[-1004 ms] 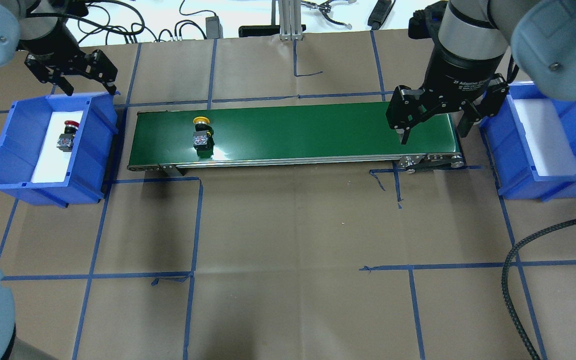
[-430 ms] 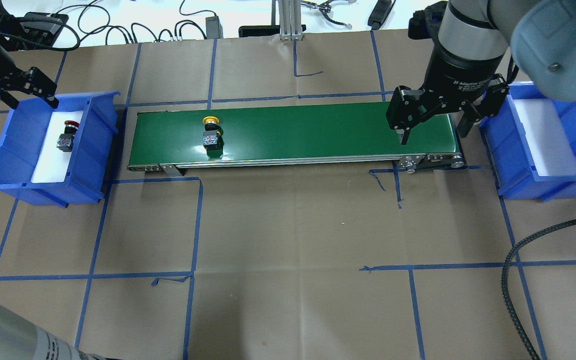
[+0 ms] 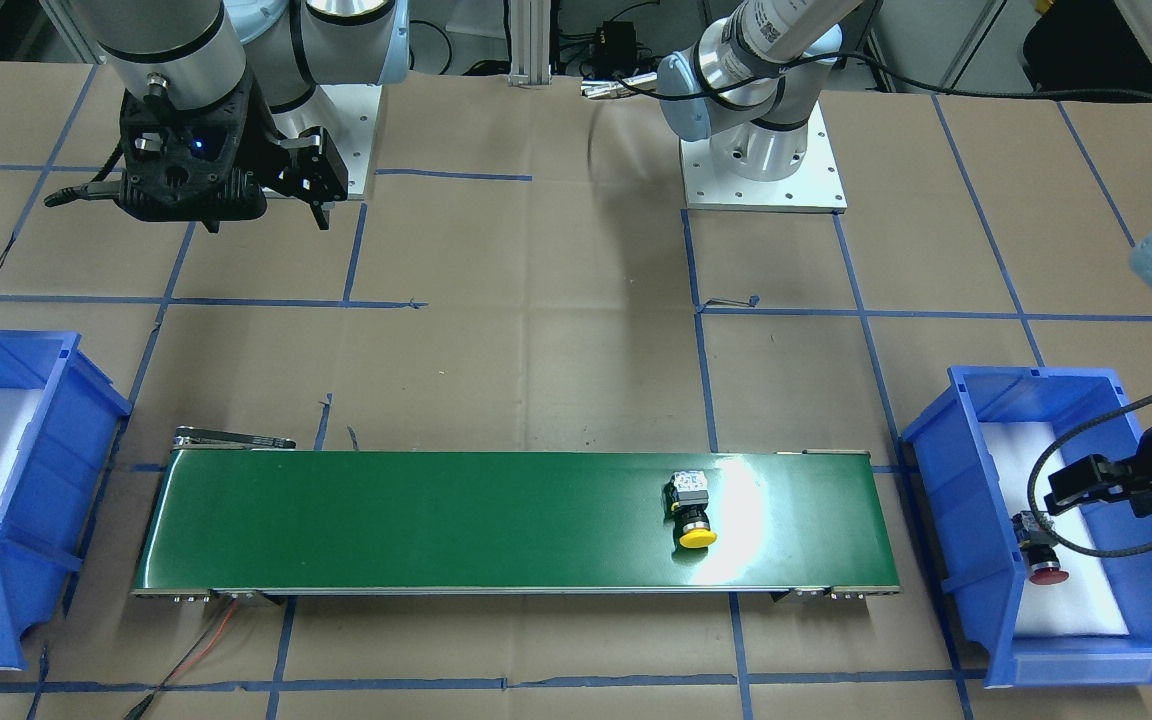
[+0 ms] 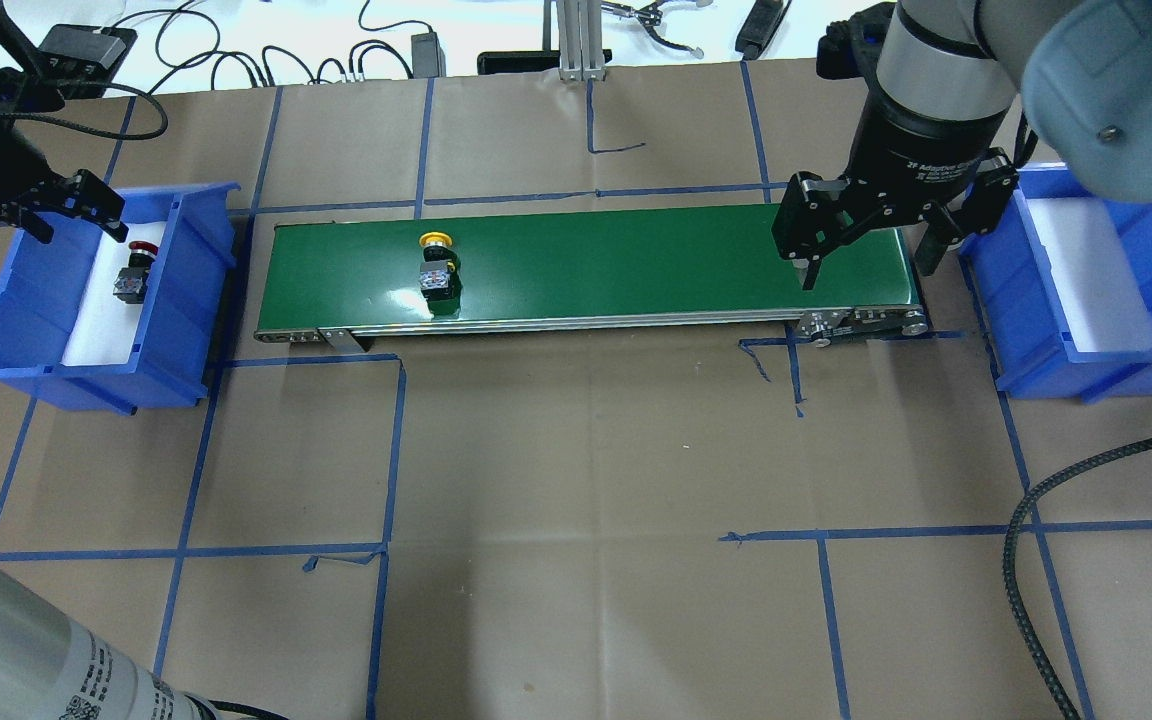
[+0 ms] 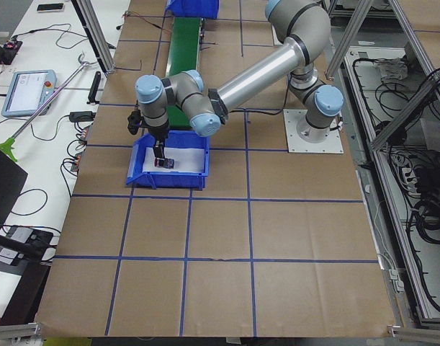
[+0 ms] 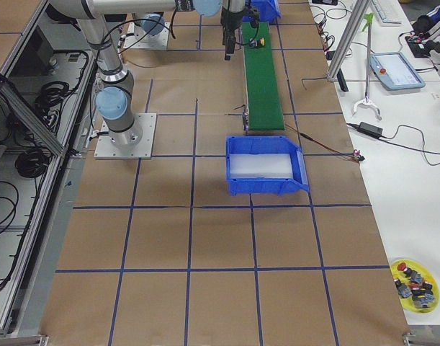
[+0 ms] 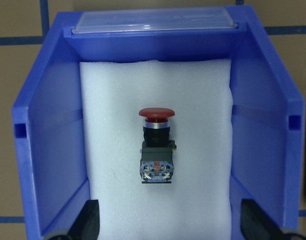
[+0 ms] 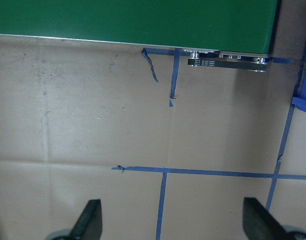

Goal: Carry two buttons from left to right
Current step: 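Move the left gripper back into the bin and grasp the red button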

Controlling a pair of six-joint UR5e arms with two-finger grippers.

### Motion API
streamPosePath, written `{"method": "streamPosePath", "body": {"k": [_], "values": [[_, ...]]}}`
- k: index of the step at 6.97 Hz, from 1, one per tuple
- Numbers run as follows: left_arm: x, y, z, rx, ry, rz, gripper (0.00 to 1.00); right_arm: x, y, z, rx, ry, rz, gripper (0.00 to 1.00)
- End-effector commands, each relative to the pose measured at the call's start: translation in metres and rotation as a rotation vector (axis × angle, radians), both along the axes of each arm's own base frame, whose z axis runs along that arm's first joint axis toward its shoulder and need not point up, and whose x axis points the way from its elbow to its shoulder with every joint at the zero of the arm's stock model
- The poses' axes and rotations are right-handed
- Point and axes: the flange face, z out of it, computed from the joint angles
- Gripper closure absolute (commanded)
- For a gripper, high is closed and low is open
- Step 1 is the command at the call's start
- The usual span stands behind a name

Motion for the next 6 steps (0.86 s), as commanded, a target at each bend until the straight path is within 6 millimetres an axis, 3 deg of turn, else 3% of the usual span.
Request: {"method": "streamPosePath", "body": {"k": [1,4,5,6], "values": [[0.003,-0.001,-0.042,0.001,0.002,0.0,0.0,0.0,0.0,0.0,0.0,0.0,0.0,0.0],[0.006,-0.005,-0.083,0.006,-0.001,0.0,0.0,0.0,0.0,0.0,0.001,0.0,0.0,0.0],[0.004,-0.007,-0.085,0.005,-0.003,-0.003,0.0,0.0,0.0,0.0,0.0,0.0,0.0,0.0],[0.004,-0.006,-0.088,0.01,-0.002,-0.001,0.08,0.0,0.0,0.0,0.001,0.0,0.0,0.0]]}}
